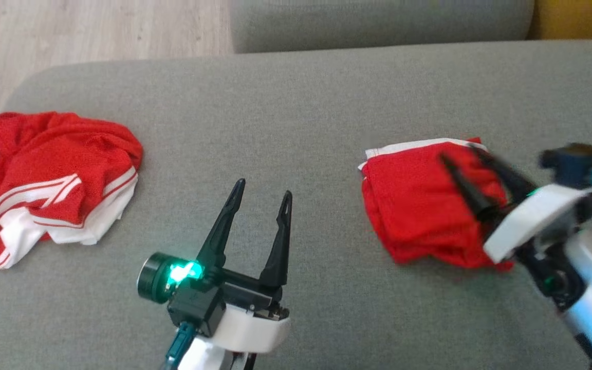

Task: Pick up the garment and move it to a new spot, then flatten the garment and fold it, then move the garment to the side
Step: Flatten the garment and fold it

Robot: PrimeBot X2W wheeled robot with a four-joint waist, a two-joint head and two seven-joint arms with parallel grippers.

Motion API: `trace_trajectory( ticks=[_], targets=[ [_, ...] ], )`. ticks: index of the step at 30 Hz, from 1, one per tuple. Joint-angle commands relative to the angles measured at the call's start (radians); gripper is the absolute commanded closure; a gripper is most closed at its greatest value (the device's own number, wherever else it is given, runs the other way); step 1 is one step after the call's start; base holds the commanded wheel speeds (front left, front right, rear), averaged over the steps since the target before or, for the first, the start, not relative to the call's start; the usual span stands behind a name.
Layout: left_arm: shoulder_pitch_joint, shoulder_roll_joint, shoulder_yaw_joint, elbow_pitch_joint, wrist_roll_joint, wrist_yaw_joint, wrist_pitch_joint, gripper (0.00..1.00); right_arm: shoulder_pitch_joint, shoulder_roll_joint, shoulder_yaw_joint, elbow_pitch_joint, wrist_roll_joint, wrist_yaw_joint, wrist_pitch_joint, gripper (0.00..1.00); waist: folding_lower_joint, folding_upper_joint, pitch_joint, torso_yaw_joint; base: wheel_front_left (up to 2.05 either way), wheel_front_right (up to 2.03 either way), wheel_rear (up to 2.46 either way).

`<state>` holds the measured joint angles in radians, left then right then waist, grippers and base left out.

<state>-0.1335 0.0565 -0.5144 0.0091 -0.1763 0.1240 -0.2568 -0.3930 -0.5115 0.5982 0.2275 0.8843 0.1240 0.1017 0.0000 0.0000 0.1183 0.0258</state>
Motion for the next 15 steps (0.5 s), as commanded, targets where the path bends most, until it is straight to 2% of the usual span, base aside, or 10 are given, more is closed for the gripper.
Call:
trace_trajectory(
  ticks=[1,2,8,15],
  targets=[
    [0.008,-0.006,0.043,-0.027,-0.012,0.011,-0.005,0.00,0.018,-0.012,-0.064,-0.006,-0.039,0.007,-0.095,0.00,0.0000,0.0000,-0.031,0.006,0.00,0.00,0.00],
    [0.008,-0.006,0.043,-0.027,-0.012,0.011,-0.005,0.00,0.018,-0.012,-0.064,-0.006,-0.039,0.007,-0.095,0.00,0.0000,0.0000,-0.031,0.006,0.00,0.00,0.00],
    [0.075,-0.006,0.087,-0.008,-0.026,0.027,-0.005,0.00,0.166,0.040,-0.206,0.092,-0.152,0.007,-0.310,0.00,0.0000,0.0000,-0.114,0.008,0.00,0.00,0.00],
    [0.158,-0.006,0.160,0.018,0.000,0.035,-0.005,0.00,0.300,0.132,-0.300,0.105,-0.319,0.007,-0.362,0.00,0.0000,0.0000,-0.166,-0.002,0.00,0.00,0.00]
  ],
)
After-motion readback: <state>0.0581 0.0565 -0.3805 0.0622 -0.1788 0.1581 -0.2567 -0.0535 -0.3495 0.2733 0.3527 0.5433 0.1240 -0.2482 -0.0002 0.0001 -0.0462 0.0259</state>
